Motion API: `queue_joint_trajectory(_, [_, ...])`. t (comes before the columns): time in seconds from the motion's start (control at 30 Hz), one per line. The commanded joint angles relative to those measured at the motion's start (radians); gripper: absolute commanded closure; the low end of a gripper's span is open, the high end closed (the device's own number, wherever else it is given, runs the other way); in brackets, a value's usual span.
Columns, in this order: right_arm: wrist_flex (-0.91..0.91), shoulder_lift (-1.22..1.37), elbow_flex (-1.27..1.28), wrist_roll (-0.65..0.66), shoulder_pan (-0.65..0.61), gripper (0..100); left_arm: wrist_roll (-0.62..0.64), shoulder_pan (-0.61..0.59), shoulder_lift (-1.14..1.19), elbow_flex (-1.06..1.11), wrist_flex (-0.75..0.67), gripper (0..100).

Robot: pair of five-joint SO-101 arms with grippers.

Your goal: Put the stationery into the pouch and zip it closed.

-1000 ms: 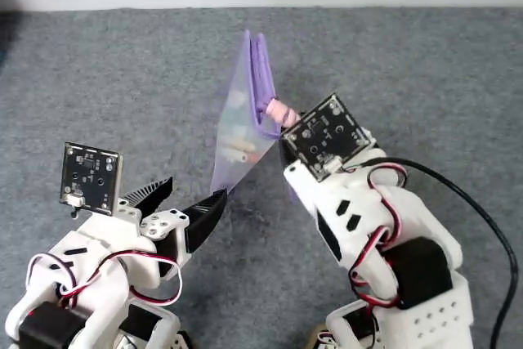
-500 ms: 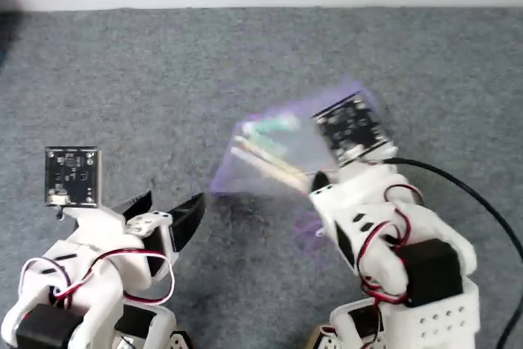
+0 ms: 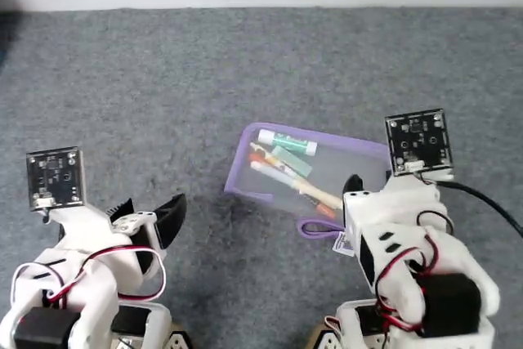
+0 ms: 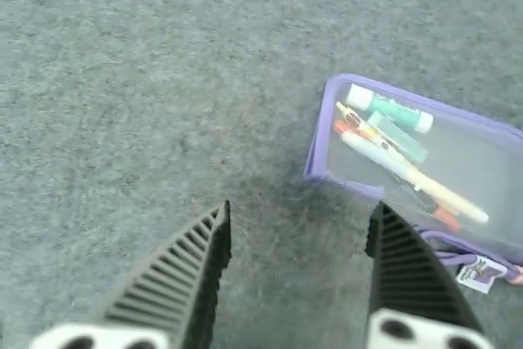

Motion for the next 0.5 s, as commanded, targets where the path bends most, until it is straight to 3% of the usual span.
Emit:
queue_joint_trajectory(0.0, [0.004, -0.082, 0.018, -0.015, 0.005, 96.9, 0.011, -0.029, -0.006, -0.031, -0.021, 79])
queue_joint_trajectory(0.17, [0.004, -0.194, 0.095, -0.017, 0.010, 97.0, 0.006, -0.034, -0.006, -0.035, -0.023, 99])
queue_joint_trajectory(0.47, [-0.007, -0.384, 0.264, -0.080, 0.010, 98.8, 0.006, -0.028, -0.075, 0.005, -0.023, 99])
